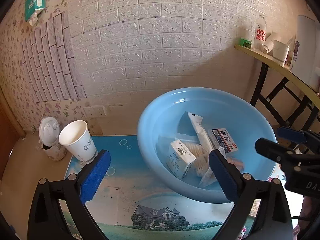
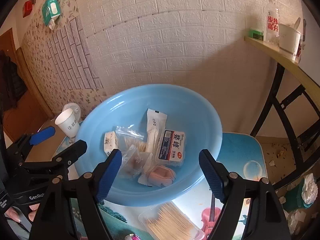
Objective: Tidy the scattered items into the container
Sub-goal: 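Open the right tool to drop the pink holder into the basin, then withdraw both tools from the basin back over the table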
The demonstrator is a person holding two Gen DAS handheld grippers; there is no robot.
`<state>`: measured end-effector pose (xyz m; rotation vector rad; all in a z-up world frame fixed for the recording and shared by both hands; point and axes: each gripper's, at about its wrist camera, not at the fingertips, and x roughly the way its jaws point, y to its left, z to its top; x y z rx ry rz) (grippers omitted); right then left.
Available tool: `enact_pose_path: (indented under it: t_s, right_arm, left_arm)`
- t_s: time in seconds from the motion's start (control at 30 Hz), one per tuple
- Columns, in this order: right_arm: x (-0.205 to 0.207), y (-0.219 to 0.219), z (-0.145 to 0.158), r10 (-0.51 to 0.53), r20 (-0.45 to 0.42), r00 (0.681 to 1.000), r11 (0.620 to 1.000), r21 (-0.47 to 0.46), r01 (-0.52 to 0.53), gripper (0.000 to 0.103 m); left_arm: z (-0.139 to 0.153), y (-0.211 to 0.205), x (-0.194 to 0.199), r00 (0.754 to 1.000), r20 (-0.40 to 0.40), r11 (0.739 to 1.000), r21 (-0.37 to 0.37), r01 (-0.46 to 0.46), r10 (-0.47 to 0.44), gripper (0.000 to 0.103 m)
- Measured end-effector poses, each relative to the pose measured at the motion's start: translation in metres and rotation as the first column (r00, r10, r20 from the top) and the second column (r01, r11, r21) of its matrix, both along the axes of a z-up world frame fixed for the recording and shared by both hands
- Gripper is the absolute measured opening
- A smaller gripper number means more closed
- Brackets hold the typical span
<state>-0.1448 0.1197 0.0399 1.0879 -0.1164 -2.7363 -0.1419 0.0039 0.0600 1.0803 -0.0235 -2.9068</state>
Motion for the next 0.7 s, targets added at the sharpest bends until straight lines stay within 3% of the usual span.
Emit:
enact_pose_path:
  t_s: [0.53, 0.7]
  right_arm:
    - [0.058, 0.011, 0.002, -0.028, -0.009, 1.0, 0.999, -0.044, 0.027, 0.081]
    - [0.082, 0.006, -0.009, -0.061, 0.004, 0.998, 0.998, 0.002, 0.061, 0.081]
  left_arm:
    - [0.0, -0.012, 0.057, 0.998, -0.021, 0.997, 0.046, -0.058, 0.059, 0.103]
    - [-0.003, -0.013, 0.079, 0.997, -0.019, 0.994, 0.081, -0.079, 0.081, 0.103]
